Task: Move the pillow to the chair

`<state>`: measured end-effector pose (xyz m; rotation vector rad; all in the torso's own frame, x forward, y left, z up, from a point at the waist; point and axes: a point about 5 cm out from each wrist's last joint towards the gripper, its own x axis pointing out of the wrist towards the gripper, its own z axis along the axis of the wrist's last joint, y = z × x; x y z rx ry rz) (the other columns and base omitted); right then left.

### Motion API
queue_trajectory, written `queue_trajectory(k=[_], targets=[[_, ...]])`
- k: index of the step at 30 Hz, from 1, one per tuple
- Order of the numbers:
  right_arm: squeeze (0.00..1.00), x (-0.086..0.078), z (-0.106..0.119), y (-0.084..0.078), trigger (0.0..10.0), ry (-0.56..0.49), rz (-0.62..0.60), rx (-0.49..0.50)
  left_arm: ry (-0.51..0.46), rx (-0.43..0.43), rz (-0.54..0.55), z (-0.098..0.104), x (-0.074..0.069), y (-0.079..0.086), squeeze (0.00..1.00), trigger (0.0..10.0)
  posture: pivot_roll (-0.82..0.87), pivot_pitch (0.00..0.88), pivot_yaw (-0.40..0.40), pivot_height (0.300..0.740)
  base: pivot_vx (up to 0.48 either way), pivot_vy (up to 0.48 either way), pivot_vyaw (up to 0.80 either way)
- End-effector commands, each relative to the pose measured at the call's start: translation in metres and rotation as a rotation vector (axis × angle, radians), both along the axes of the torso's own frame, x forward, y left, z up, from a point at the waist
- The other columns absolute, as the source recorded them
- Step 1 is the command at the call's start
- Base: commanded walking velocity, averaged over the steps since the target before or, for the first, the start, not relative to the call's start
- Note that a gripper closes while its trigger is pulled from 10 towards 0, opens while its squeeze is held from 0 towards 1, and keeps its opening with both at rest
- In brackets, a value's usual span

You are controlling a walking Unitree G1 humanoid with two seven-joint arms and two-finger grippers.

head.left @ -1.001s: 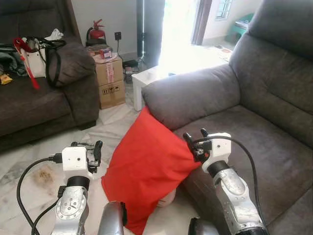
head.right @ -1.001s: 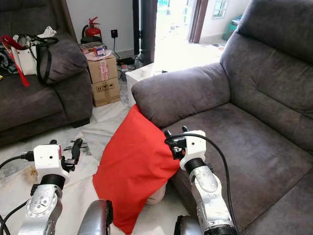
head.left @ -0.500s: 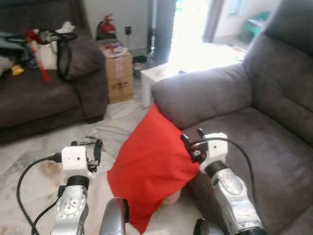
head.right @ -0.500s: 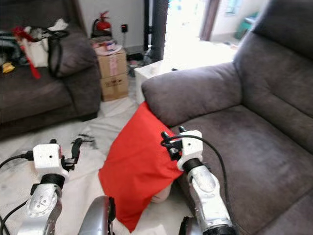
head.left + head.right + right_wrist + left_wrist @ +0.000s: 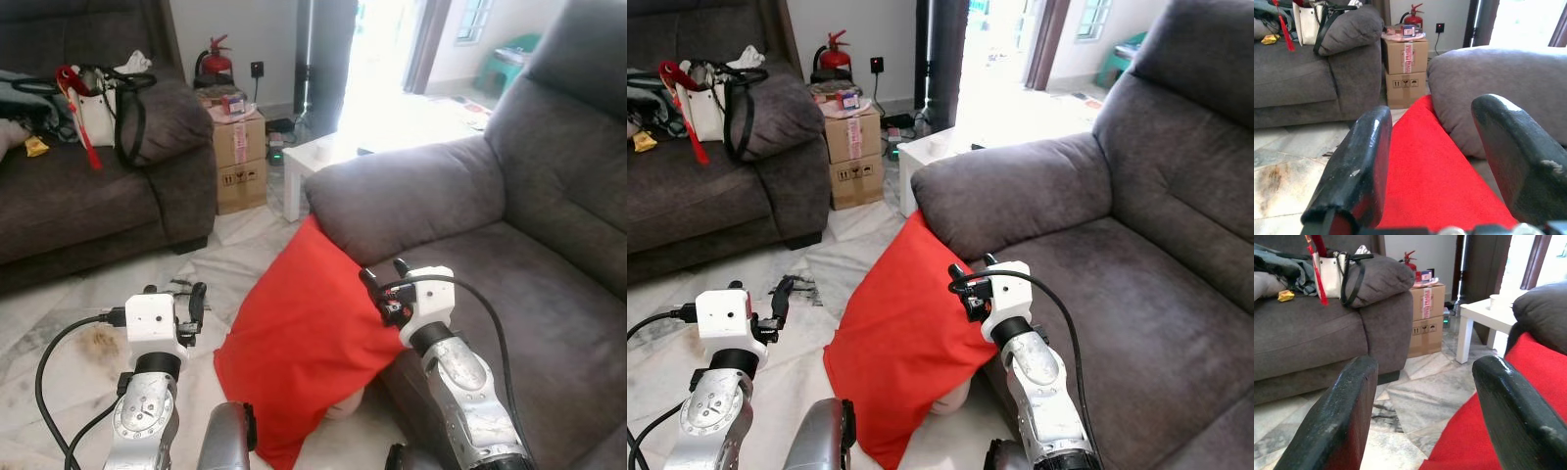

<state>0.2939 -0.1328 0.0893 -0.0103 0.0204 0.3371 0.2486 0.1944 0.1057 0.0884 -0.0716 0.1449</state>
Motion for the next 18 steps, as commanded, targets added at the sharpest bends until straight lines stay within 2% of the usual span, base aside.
queue_trajectory(k=[1, 12, 18], targets=[[0.00, 0.0008, 0.0011, -0.0026, 10.0, 0.000, -0.005, -0.005, -0.005, -0.012, -0.008, 0.0019, 0.0017, -0.0016, 0.00, 10.0, 0.04, 0.000, -0.058, 0.578, 0.292, 0.000, 0.00], [0.00, 0.0006, 0.0015, -0.0009, 10.0, -0.006, 0.009, -0.028, -0.006, -0.015, -0.011, 0.0021, 0.0020, -0.0026, 0.00, 10.0, 0.04, 0.000, -0.061, 0.578, 0.300, 0.000, 0.00], [0.00, 0.0006, -0.0013, -0.0050, 10.0, 0.015, -0.007, -0.023, -0.010, -0.014, -0.020, 0.0024, 0.0018, -0.0041, 0.00, 10.0, 0.04, 0.000, -0.063, 0.578, 0.234, 0.000, 0.00]])
